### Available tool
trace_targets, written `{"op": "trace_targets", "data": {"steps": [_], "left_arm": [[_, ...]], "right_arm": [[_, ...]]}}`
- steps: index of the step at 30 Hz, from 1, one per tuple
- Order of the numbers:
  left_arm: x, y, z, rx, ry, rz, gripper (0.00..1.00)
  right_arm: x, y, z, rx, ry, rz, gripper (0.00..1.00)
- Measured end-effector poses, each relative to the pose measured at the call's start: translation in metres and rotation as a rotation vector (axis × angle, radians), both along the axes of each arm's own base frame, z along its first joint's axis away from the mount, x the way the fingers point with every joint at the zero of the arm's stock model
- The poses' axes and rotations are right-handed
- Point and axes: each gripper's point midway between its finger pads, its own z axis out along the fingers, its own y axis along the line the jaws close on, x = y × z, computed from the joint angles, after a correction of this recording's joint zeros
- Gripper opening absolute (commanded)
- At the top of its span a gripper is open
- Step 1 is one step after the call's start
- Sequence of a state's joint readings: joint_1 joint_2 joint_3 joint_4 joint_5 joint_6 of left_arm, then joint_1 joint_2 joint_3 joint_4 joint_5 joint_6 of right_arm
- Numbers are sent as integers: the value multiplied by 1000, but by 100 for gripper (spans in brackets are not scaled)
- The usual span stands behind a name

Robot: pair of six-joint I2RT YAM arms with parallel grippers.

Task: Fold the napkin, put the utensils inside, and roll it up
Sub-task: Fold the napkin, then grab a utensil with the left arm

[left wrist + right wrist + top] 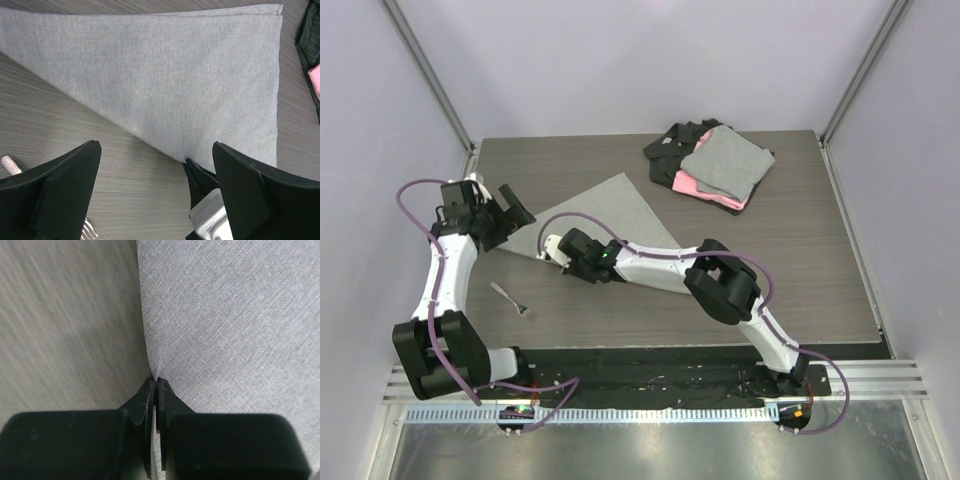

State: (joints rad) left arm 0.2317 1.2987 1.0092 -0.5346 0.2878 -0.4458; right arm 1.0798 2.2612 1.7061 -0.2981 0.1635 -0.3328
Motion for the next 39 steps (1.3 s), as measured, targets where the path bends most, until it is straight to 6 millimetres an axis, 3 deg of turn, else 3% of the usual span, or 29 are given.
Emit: {"op": "trace_targets", "data": {"steps": [4, 7, 11, 15, 18, 22, 26, 29, 33, 39], "left_arm": [[0, 0, 4, 3, -11, 0, 100], [-1, 0, 5, 6, -14, 2, 100], [-1, 3, 6, 22, -18, 11, 100], [-3, 10, 5, 53, -12, 33, 100], [-9, 15, -5, 76, 19, 59, 99], [-28, 25, -30, 114, 114, 117, 97], [-50, 34, -52, 145, 190, 205, 94], [-67, 40, -59, 163, 211, 273, 87], [-78, 43, -69, 156, 236, 340, 77], [-103, 43, -108, 102, 353, 426, 68]], "right_arm": [[-11, 0, 1, 17, 53, -25, 47], [-14, -5, 6, 20, 86, -39, 57], [-12, -11, 32, 75, 120, -70, 66], [1, -25, 80, 190, 126, -144, 66], [14, -48, 112, 277, 136, -232, 66], [42, -102, 138, 377, 158, -396, 66], [71, -174, 146, 452, 184, -586, 67], [81, -210, 153, 497, 185, -680, 67], [76, -214, 161, 544, 211, -680, 67], [63, -209, 159, 570, 261, -654, 67]]}}
